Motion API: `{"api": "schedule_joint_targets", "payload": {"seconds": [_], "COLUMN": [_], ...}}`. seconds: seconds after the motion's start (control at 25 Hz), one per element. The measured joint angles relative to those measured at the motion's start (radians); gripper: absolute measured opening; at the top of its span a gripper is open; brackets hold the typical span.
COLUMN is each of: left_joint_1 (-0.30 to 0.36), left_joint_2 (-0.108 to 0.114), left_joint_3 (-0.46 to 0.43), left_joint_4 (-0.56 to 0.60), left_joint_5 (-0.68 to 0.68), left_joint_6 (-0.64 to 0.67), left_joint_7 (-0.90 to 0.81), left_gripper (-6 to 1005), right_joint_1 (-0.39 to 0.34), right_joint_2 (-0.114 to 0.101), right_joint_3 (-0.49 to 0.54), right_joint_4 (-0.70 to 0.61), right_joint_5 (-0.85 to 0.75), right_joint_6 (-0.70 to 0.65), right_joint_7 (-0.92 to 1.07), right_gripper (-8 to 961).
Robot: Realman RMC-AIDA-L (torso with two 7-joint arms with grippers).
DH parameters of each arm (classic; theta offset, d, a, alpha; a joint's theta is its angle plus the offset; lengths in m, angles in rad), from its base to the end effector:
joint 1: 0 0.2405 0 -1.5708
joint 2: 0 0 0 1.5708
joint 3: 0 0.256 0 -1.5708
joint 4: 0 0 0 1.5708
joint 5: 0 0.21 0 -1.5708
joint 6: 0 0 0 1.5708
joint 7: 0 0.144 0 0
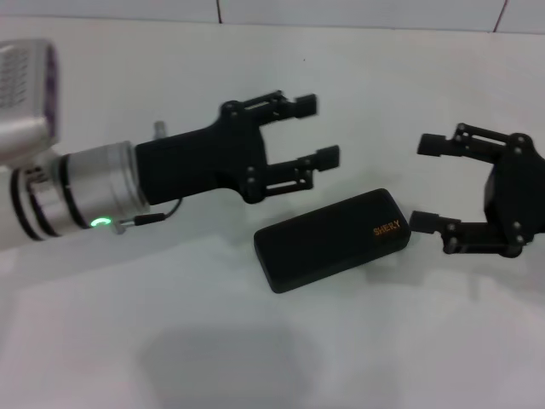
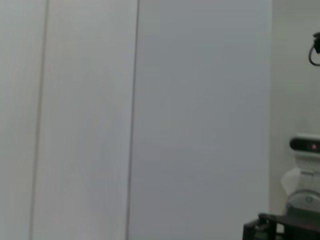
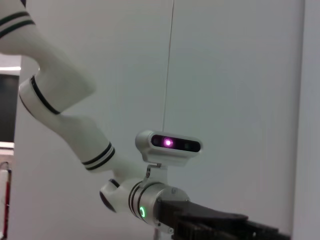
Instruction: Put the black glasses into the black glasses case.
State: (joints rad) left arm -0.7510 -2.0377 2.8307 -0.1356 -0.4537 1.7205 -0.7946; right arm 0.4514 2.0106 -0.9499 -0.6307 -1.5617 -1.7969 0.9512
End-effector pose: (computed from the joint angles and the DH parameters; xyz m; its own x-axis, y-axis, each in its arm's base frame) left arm -0.2132 0.3227 -0.0357 0.6495 0.0400 0.7593 0.2255 -0.9638 -0.1421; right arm 0.2314 0.2986 0.0232 0.7272 0.1497 -0.6699 -0.0181 -0.9714 -0.2368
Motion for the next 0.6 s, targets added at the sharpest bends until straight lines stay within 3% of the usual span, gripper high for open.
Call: {"api": "schedule_joint_targets", "payload": {"seconds": [0.08,0.36,0.48,0.6], "left_joint_1": [0.030,0.056,0.059,0.060], "left_joint_2": [-0.003,-0.012,-0.013,-0.013], "left_joint_3": [0.004,0.008,0.008,0.009], "left_joint_4": [0.000,-0.001,-0.001,-0.002], "left_joint_5": [-0.036,-0.036,-0.036,-0.036], "left_joint_6": [0.023,0.043,0.043,0.042], "left_joint_7": [0.044,0.064,0.065,0.065], "left_gripper": [711,841,896,888], "right_joint_1": [0.021,0.035,0.030,0.030], "right_joint_2": [0.000,0.002,0.006,0.011], "right_joint_3": [-0.004,-0.006,-0.002,-0.001], "right_joint_4": [0.024,0.036,0.037,0.038], "right_joint_5": [-0.002,-0.004,0.004,0.005], "right_joint_6": [0.000,0.023,0.025,0.027], "right_joint_7": [-0.001,-0.002,-0.016,-0.029], "right_gripper": [603,890,890,890]}}
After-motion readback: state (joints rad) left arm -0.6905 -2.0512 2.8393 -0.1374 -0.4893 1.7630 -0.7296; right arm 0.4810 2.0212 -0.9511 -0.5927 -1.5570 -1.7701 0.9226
